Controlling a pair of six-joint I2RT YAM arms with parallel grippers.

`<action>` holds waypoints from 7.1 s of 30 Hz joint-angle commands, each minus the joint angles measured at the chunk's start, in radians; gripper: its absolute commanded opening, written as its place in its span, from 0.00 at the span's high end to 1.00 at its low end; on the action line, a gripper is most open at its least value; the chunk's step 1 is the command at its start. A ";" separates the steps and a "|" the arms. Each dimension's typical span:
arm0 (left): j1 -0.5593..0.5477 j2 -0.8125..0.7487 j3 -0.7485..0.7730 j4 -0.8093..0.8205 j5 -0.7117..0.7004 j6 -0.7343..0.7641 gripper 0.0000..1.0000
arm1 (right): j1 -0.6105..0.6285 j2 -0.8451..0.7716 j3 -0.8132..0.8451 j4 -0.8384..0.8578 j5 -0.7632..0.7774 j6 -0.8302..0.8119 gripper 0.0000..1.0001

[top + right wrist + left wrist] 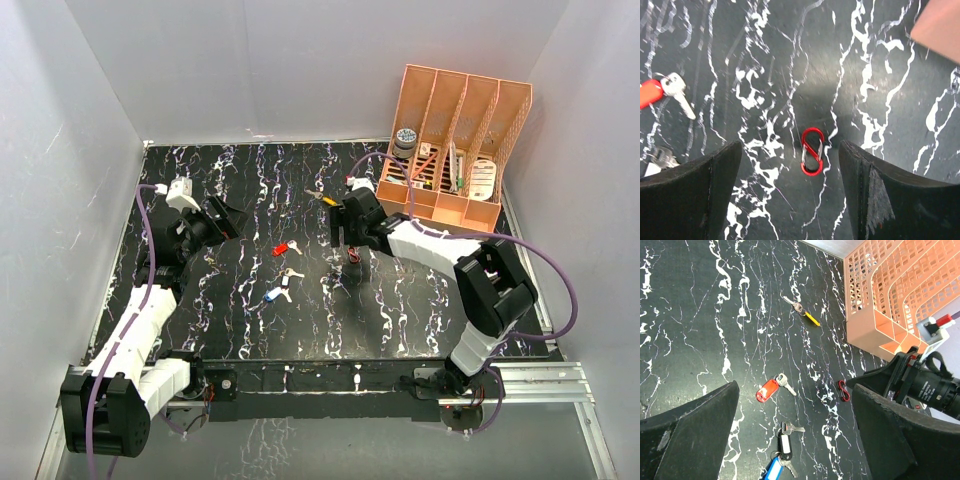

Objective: Put the keys on the keyring

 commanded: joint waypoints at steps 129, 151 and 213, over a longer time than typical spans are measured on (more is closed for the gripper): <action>-0.004 -0.013 0.047 -0.005 0.025 0.011 0.06 | 0.013 0.050 -0.109 0.059 0.241 0.106 1.00; -0.042 0.066 0.024 0.085 0.077 -0.021 0.17 | 0.015 -0.320 -0.347 0.480 0.304 -0.032 1.00; -0.347 0.594 0.161 0.128 -0.270 0.127 0.46 | 0.042 -0.359 -0.285 0.385 0.208 -0.034 1.00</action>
